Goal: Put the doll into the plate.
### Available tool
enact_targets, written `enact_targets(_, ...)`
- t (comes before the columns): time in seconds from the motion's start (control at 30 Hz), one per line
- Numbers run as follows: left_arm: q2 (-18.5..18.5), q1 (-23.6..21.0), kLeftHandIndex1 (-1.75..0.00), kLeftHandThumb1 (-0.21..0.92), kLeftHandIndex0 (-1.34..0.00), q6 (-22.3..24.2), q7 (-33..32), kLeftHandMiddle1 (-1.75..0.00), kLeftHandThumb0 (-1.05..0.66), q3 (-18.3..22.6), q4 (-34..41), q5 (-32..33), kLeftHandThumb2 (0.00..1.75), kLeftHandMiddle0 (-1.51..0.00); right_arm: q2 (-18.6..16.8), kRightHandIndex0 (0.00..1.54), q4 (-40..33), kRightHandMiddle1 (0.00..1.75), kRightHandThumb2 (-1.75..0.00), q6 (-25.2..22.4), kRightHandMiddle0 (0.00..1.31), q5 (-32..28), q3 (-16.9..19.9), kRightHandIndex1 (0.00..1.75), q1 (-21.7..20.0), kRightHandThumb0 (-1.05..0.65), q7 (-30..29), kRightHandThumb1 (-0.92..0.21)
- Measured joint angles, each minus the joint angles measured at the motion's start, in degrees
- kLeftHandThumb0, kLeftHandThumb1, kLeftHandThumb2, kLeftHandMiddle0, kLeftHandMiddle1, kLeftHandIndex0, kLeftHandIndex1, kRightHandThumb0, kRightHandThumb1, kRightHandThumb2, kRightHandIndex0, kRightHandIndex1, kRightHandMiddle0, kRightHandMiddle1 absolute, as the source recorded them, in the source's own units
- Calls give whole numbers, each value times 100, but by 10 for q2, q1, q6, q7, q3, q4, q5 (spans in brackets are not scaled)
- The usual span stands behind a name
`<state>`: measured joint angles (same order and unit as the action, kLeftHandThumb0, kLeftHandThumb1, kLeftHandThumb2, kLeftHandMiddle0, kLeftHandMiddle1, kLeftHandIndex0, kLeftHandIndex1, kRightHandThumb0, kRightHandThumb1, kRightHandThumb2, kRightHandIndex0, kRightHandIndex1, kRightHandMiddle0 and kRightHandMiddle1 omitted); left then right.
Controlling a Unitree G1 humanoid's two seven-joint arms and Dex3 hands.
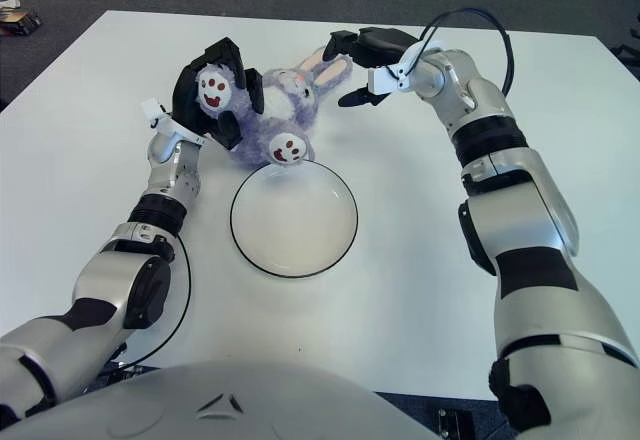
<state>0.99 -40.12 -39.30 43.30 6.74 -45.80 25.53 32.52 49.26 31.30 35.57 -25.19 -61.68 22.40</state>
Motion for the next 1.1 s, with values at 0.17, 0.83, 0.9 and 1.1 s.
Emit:
enact_targets(0.17,11,-4,-175,-14,-75,3,26,-151,0,12,-7,11,175,-102,0,0,2,15,-72,15,0,22,-19,3,-15,-80,3,-51)
enact_targets(0.83,33,-15,-175,-13,-74,46,63,-155,0,41,-15,26,175,-100,-17,0,29,14,-65,71,0,157,-96,0,-28,-88,-178,-55)
enact_targets(0.9,38,-16,-175,-13,-74,46,76,-154,0,45,-15,35,175,-100,-23,0,35,14,-65,71,0,160,-101,0,-29,-87,-191,-55)
enact_targets(1.1,52,-19,-175,-13,-74,46,110,-154,0,56,-18,49,175,-100,-36,0,49,16,-66,65,0,176,-108,0,-34,-84,-230,-53)
